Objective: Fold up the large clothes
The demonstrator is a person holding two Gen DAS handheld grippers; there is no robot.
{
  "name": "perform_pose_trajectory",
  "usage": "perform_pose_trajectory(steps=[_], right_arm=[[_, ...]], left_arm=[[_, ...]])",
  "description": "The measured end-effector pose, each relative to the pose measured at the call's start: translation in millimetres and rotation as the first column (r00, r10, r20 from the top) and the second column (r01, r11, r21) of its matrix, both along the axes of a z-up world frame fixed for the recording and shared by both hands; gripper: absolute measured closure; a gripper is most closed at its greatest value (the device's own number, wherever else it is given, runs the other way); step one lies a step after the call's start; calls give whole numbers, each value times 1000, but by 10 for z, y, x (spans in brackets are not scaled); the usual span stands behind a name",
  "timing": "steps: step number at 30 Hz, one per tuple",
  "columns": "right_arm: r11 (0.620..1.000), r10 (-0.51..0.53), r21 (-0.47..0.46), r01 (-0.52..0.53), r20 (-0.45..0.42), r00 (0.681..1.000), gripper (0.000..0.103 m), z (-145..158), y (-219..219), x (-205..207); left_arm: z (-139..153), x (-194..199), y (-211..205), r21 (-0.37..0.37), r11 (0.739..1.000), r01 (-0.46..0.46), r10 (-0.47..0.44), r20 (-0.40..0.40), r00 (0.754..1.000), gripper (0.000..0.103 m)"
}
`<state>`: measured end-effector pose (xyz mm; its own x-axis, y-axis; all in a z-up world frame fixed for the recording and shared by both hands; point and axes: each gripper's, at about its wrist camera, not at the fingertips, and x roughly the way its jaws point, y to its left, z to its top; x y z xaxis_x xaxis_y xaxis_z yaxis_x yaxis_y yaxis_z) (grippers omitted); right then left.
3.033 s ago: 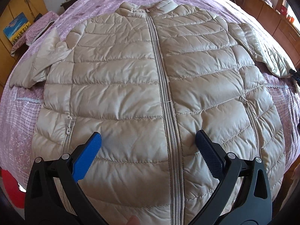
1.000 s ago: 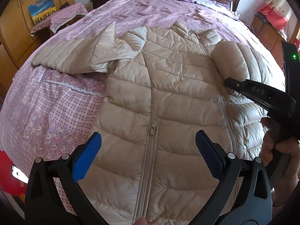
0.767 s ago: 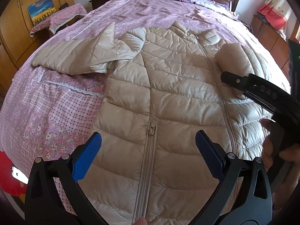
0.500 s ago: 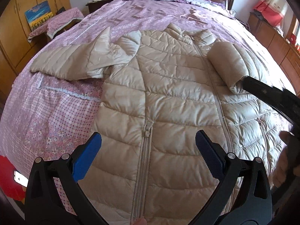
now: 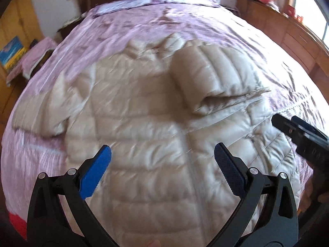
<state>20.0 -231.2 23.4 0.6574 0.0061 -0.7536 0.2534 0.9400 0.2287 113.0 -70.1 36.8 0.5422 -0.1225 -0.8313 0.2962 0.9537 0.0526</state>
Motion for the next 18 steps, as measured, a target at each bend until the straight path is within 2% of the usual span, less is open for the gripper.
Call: perform_pose_trajectory(steps=[6, 11, 18], right_arm=[[999, -49, -17, 49, -11, 999, 17, -83, -204, -80], [997, -77, -13, 77, -27, 997, 17, -177, -358, -140], [994, -108, 11, 109, -47, 993, 17, -295, -502, -195]], left_arm=[[24, 144, -518, 17, 994, 107, -107, 42, 993, 4], [-80, 271, -924, 51, 985, 166, -168, 59, 984, 4], [-254, 421, -1207, 64, 981, 182, -185, 56, 981, 4]])
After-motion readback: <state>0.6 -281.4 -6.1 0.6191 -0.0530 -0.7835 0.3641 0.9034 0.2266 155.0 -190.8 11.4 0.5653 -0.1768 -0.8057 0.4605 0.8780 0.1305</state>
